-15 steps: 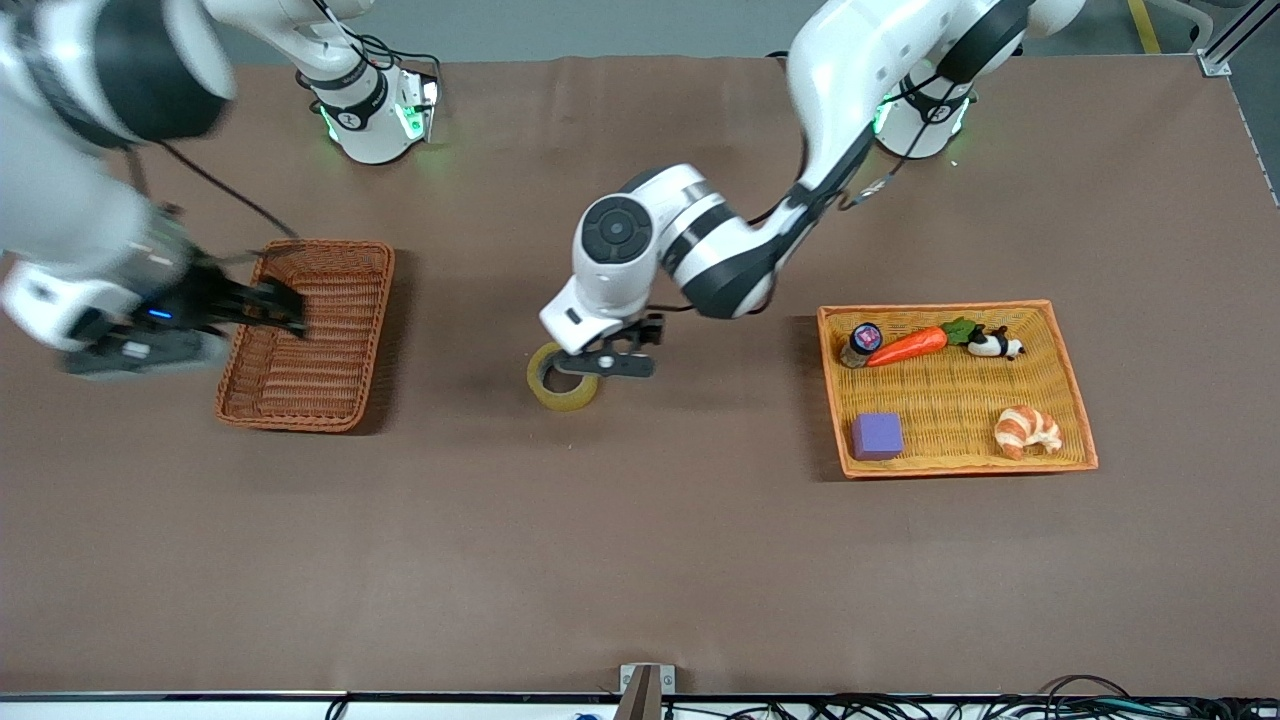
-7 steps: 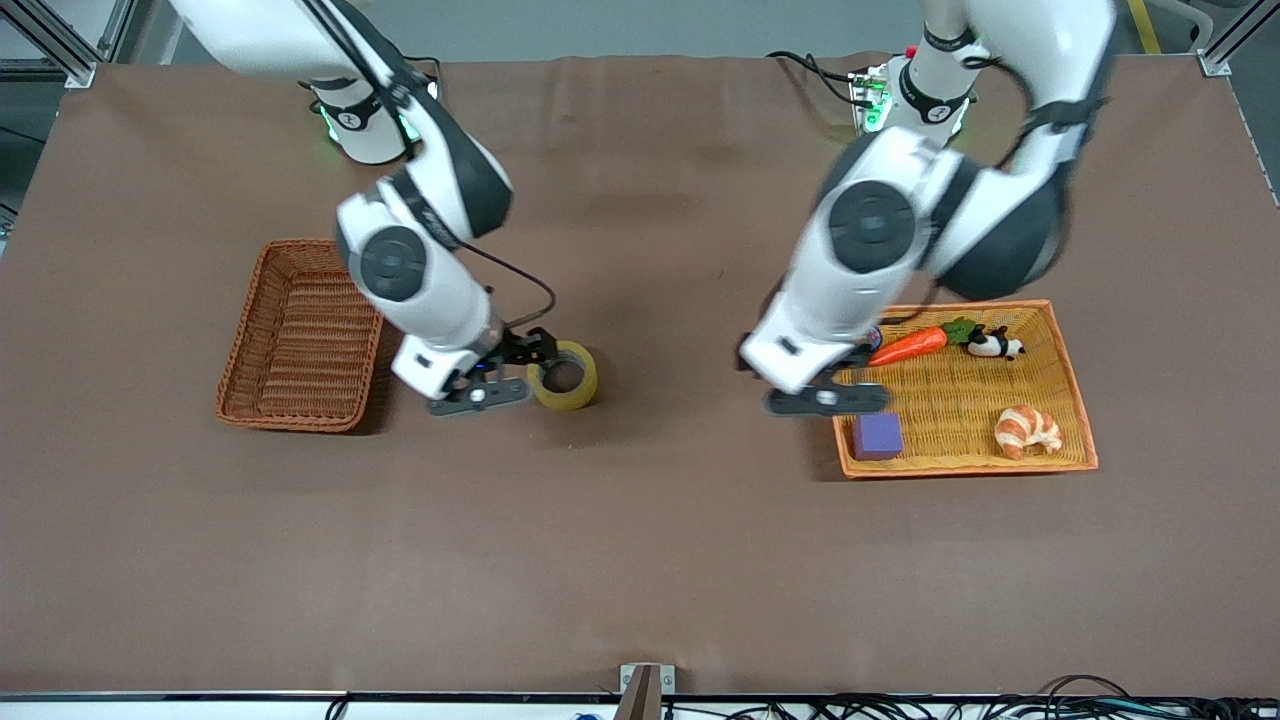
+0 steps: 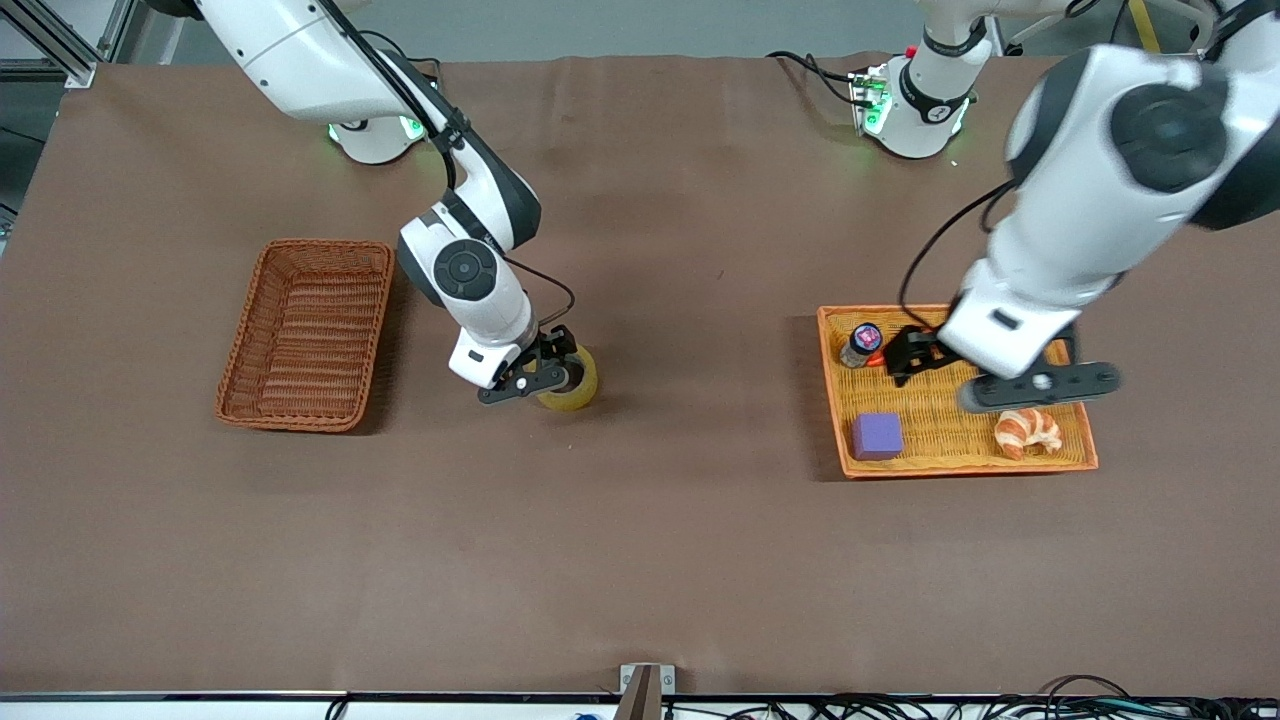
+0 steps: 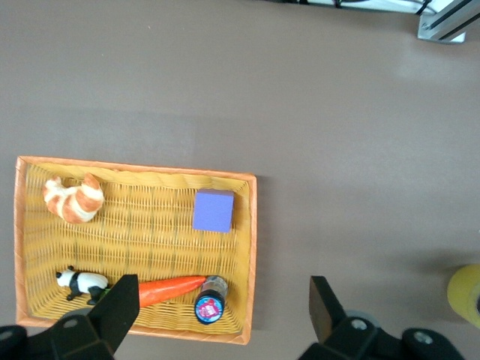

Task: Move tape to another basket
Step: 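Grasp the tape with the right gripper while the left gripper withdraws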

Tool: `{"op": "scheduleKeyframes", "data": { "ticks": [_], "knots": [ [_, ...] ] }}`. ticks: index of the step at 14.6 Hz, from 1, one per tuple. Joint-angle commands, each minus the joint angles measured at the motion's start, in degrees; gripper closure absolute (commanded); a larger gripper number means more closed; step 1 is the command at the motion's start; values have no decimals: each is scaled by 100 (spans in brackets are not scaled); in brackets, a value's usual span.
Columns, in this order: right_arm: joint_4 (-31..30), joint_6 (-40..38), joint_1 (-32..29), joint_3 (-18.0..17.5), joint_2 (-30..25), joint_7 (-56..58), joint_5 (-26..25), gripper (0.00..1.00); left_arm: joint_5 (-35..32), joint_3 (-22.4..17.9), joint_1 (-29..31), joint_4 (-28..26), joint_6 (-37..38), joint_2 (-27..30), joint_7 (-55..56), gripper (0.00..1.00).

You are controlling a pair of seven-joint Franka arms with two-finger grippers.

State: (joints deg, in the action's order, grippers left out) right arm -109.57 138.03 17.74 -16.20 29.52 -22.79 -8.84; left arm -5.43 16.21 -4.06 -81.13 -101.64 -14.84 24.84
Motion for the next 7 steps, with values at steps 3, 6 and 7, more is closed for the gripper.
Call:
{"op": "scheduleKeyframes", "data": {
  "ticks": [3,6,7],
  "knots": [
    [-11,444,-68,-6,370,-331,-328,0,209,-100,424,-228,566,797,-1006,0],
    [-11,444,-95,-6,414,-331,-355,29,409,-538,363,-202,845,983,-1033,0],
    [6,435,-95,-6,449,-322,-355,48,620,-758,301,-202,961,1096,-1060,0]
  ]
}}
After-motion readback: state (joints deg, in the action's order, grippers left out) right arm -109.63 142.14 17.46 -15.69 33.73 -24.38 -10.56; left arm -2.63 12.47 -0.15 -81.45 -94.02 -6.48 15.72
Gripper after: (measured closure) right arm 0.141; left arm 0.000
